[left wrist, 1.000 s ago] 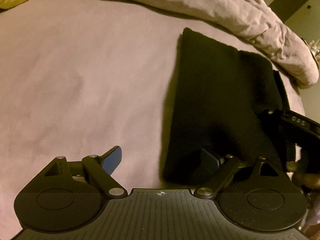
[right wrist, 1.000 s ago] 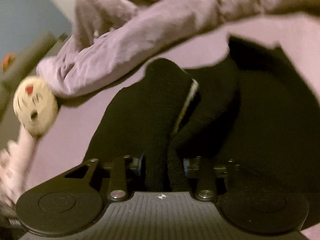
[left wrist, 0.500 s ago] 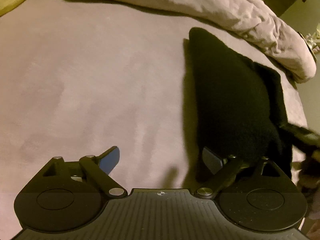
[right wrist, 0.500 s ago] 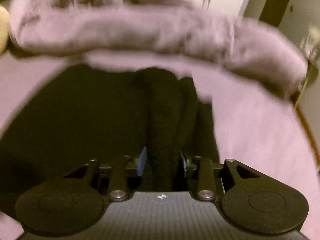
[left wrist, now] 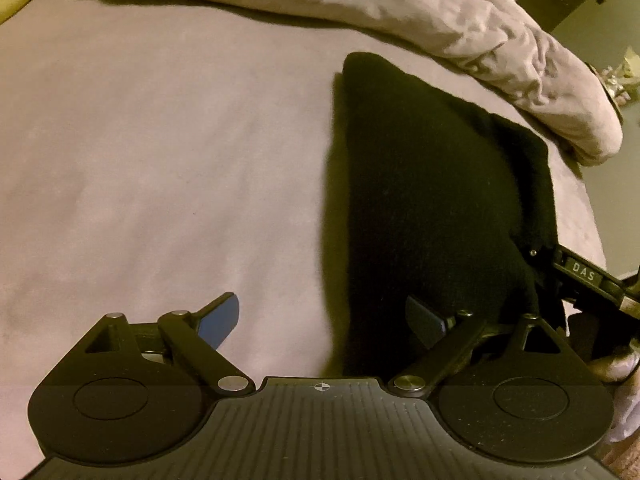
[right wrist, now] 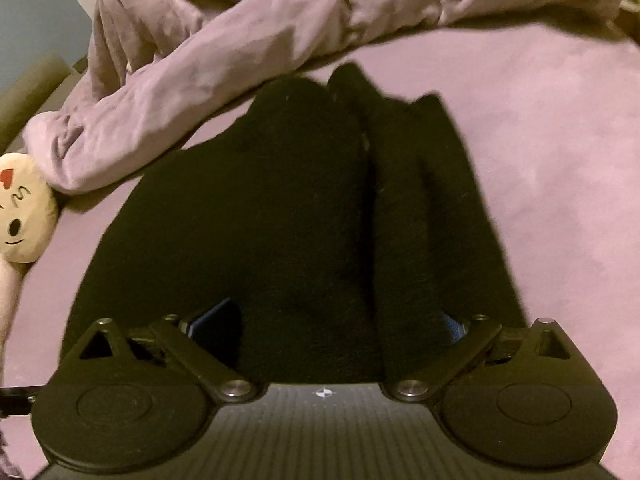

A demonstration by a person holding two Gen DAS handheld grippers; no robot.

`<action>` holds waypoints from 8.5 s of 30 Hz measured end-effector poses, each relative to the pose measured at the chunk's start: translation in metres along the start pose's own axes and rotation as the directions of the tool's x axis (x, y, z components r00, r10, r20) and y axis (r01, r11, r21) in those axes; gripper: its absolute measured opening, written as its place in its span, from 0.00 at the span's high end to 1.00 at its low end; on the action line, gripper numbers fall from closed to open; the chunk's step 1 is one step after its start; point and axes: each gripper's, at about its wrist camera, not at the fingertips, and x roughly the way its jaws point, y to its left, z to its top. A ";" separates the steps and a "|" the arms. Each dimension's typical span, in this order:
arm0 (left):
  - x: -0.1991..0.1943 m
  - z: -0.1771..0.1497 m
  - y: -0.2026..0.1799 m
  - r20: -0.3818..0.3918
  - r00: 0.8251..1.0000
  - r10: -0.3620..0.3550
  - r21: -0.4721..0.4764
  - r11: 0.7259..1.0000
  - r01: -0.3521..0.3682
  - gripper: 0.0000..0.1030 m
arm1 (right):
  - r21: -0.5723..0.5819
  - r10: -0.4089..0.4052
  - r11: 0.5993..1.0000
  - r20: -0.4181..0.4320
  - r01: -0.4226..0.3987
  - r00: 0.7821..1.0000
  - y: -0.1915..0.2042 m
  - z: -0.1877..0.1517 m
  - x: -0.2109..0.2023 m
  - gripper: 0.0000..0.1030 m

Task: Fold small clothes

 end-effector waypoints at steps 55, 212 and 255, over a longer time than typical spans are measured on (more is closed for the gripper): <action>-0.007 -0.051 -0.032 -0.077 0.990 -0.118 0.016 0.993 0.119 0.07 | 0.486 -0.046 0.872 0.184 -0.051 0.982 -0.026 -0.119 -0.113 0.35; -0.018 -0.077 0.009 0.437 0.899 0.016 0.218 0.968 -0.124 0.02 | -0.058 -0.338 0.864 0.669 0.499 0.662 0.054 -0.081 -0.024 0.09; -0.086 -0.178 -0.015 0.370 0.911 0.183 0.194 0.944 -0.268 0.00 | -0.253 -0.244 0.915 0.272 0.314 0.931 0.117 -0.195 -0.124 0.04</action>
